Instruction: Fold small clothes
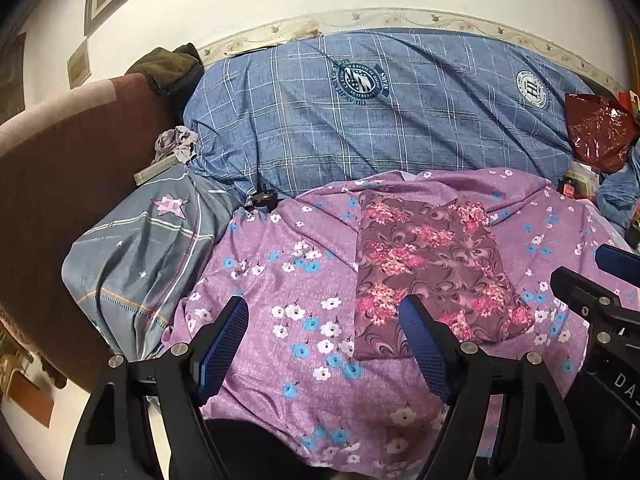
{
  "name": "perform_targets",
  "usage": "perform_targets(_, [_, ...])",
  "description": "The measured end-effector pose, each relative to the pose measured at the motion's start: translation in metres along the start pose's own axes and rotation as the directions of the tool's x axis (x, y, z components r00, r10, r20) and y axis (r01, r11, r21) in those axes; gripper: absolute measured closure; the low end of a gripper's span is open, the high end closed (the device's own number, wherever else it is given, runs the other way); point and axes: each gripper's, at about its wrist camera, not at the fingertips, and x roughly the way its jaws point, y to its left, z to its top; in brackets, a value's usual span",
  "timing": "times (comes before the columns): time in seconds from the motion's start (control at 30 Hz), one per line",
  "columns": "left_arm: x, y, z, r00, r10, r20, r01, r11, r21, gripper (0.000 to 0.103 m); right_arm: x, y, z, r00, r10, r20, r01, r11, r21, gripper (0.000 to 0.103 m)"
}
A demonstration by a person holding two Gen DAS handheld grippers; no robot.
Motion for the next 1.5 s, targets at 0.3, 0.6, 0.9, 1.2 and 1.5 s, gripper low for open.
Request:
perform_targets(0.3, [0.002,0.0,0.013,1.0,-0.002,0.004,0.002,1.0,-0.015,0.025,0.009,-0.005,0.009,1.0,-0.012,0.003,0.012,1.0,0.002,0.045])
perform_targets(0.6, [0.012,0.0,0.015,1.0,-0.008,-0.019,0.007,1.0,-0.016,0.025,0.022,-0.006,0.01,1.0,-0.018,-0.022,0.019,1.0,0.001,0.045])
perform_targets(0.9, [0.021,0.006,0.011,0.999,-0.007,-0.045,0.005,0.999,-0.037,0.025,0.029,-0.002,0.008,0.998,-0.046,-0.052,0.045,0.999,-0.009,0.045])
perform_targets(1.2, [0.011,0.025,0.012,1.0,-0.002,-0.016,0.001,0.997,-0.082,0.025,0.023,0.023,0.008,0.998,-0.043,-0.055,0.04,0.998,-0.052,0.045])
perform_targets(1.5, [-0.006,0.044,0.002,1.0,0.015,0.015,-0.013,0.993,-0.119,0.025,0.007,0.046,0.015,0.998,-0.062,-0.024,0.06,0.994,-0.09,0.045])
